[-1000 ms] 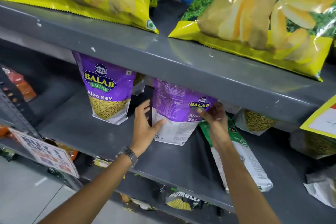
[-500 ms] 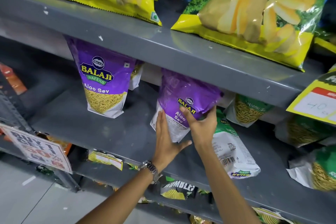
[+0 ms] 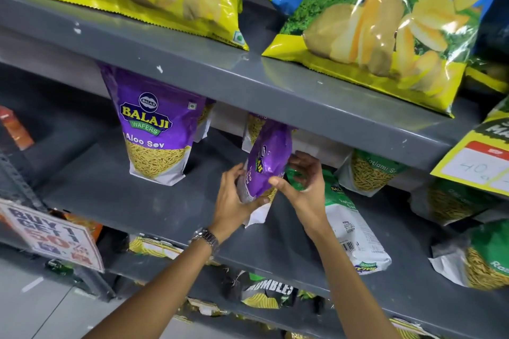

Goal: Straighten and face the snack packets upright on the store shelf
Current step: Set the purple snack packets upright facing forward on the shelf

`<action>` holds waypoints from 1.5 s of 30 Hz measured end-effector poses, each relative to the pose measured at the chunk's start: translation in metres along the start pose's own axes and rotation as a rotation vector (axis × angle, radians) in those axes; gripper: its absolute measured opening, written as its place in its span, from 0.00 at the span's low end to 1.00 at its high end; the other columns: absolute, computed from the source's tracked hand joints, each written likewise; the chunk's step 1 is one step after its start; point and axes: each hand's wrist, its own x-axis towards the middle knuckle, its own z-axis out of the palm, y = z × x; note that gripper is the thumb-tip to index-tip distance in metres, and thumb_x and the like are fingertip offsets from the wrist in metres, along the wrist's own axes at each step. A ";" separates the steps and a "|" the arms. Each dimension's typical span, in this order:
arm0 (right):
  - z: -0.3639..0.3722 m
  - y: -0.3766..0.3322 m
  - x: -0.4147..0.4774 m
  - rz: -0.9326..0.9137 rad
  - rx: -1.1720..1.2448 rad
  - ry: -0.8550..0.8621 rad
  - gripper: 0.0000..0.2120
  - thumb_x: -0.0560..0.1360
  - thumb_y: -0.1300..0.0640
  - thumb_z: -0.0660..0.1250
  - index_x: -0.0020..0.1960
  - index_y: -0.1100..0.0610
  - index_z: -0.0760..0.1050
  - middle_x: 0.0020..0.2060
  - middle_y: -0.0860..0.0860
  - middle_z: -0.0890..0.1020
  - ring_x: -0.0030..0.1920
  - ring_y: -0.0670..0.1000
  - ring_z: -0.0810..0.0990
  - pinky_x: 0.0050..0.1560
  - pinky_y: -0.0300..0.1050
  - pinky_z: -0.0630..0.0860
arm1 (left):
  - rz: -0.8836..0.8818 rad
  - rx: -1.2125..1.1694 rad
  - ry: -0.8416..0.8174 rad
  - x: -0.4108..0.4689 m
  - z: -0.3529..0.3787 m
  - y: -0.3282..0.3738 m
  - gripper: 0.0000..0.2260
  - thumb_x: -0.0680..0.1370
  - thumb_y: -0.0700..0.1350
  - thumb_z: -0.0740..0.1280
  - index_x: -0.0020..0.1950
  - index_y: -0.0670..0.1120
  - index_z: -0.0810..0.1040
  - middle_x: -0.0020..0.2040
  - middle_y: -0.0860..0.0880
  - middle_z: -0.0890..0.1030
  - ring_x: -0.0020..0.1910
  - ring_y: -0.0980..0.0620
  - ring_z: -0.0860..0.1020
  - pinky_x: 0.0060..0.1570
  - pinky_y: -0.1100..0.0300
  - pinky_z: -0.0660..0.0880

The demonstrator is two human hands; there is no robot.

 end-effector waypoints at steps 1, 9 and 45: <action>0.001 0.003 0.003 -0.012 -0.027 -0.002 0.34 0.57 0.55 0.81 0.58 0.51 0.70 0.54 0.49 0.78 0.55 0.44 0.78 0.58 0.40 0.73 | -0.009 -0.006 -0.017 0.003 -0.006 -0.003 0.38 0.58 0.58 0.77 0.64 0.57 0.64 0.59 0.57 0.73 0.59 0.68 0.72 0.53 0.76 0.68; 0.004 0.031 0.032 0.026 0.042 0.110 0.40 0.57 0.58 0.81 0.59 0.39 0.63 0.57 0.33 0.68 0.55 0.22 0.67 0.53 0.19 0.65 | -0.069 -0.019 -0.240 0.034 -0.044 -0.012 0.34 0.64 0.45 0.78 0.67 0.52 0.67 0.61 0.50 0.79 0.56 0.63 0.78 0.50 0.69 0.76; 0.009 0.052 0.016 0.255 0.154 0.124 0.23 0.66 0.65 0.75 0.58 0.59 0.71 0.48 0.49 0.81 0.41 0.36 0.82 0.38 0.29 0.76 | -0.114 -0.044 -0.162 0.030 -0.047 -0.019 0.30 0.58 0.59 0.78 0.55 0.67 0.67 0.59 0.53 0.79 0.58 0.56 0.78 0.58 0.47 0.76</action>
